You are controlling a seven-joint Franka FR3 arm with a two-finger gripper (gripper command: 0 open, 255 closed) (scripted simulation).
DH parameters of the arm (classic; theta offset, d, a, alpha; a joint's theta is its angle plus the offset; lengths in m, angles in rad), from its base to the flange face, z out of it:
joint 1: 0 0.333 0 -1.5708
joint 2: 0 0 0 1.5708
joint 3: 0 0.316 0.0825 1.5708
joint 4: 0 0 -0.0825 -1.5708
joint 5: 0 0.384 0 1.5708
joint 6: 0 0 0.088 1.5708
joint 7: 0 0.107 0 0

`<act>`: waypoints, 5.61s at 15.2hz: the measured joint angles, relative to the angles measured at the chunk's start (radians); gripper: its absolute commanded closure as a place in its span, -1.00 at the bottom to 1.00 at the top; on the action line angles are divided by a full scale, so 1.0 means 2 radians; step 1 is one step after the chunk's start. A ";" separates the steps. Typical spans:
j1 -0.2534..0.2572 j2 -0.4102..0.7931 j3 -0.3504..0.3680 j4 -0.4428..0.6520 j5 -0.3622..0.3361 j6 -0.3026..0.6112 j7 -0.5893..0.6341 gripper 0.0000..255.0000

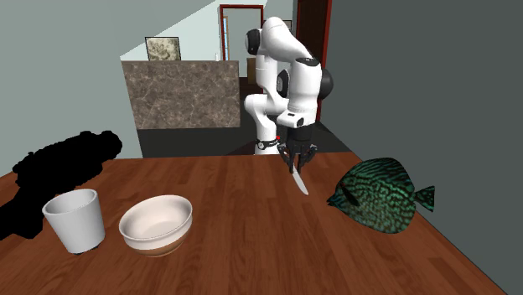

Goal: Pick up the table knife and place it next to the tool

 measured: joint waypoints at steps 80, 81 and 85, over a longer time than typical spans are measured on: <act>-0.223 0.105 -0.207 0.359 0.031 -0.231 -0.455 1.00; -0.223 0.103 -0.208 0.350 0.031 -0.223 -0.455 1.00; -0.223 0.102 -0.207 0.319 0.031 -0.195 -0.454 1.00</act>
